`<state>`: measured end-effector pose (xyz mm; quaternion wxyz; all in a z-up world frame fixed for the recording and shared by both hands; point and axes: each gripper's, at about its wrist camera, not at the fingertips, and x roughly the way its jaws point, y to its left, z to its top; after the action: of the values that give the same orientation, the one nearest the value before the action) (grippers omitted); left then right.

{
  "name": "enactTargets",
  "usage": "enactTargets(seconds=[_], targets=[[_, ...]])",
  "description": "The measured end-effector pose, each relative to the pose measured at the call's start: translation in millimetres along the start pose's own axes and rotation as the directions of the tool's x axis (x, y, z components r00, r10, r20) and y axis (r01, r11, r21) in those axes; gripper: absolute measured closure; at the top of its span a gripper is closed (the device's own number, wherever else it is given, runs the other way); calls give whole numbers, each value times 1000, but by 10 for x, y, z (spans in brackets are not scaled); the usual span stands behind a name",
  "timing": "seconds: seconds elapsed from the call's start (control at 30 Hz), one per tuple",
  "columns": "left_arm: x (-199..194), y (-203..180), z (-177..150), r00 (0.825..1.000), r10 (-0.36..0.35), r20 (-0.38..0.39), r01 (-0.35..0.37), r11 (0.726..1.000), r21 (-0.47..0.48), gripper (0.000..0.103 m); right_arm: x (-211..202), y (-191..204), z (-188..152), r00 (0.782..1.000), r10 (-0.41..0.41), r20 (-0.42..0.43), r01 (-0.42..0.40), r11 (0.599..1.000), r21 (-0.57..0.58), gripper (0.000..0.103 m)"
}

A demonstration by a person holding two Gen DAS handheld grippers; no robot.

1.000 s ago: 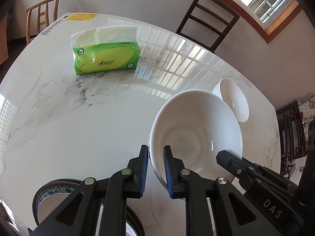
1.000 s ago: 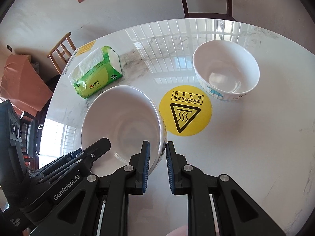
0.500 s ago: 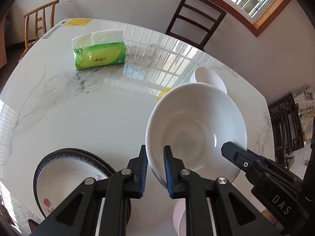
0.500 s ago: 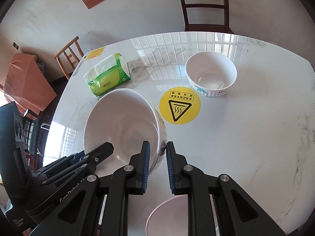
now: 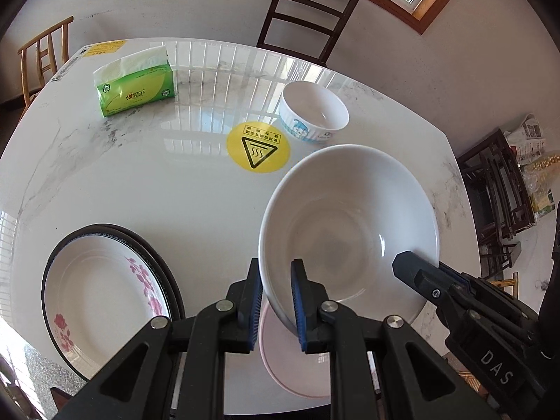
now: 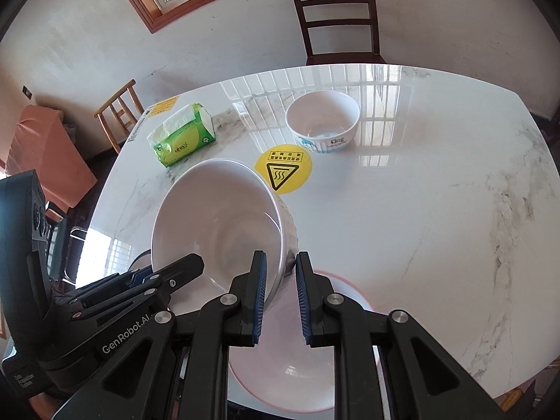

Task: Organize plates and bowls
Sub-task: 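Lower the Rabbit bowl with both grippers into the pink bowl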

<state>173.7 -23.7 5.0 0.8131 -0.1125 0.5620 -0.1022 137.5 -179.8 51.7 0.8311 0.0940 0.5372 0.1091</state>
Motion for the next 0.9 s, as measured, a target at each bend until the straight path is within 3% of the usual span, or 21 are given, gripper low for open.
enactTargets(seconds=[0.53,0.9], targets=[[299,-262,-537,998,48,-40,-47,999,15,87,157,-507,-650,998,3,-60,3,996,93,86],[490,-264,-598,994,92,-57,-91,996,19,87,364,-571,-789,994,8,-112,5,993,116,85]])
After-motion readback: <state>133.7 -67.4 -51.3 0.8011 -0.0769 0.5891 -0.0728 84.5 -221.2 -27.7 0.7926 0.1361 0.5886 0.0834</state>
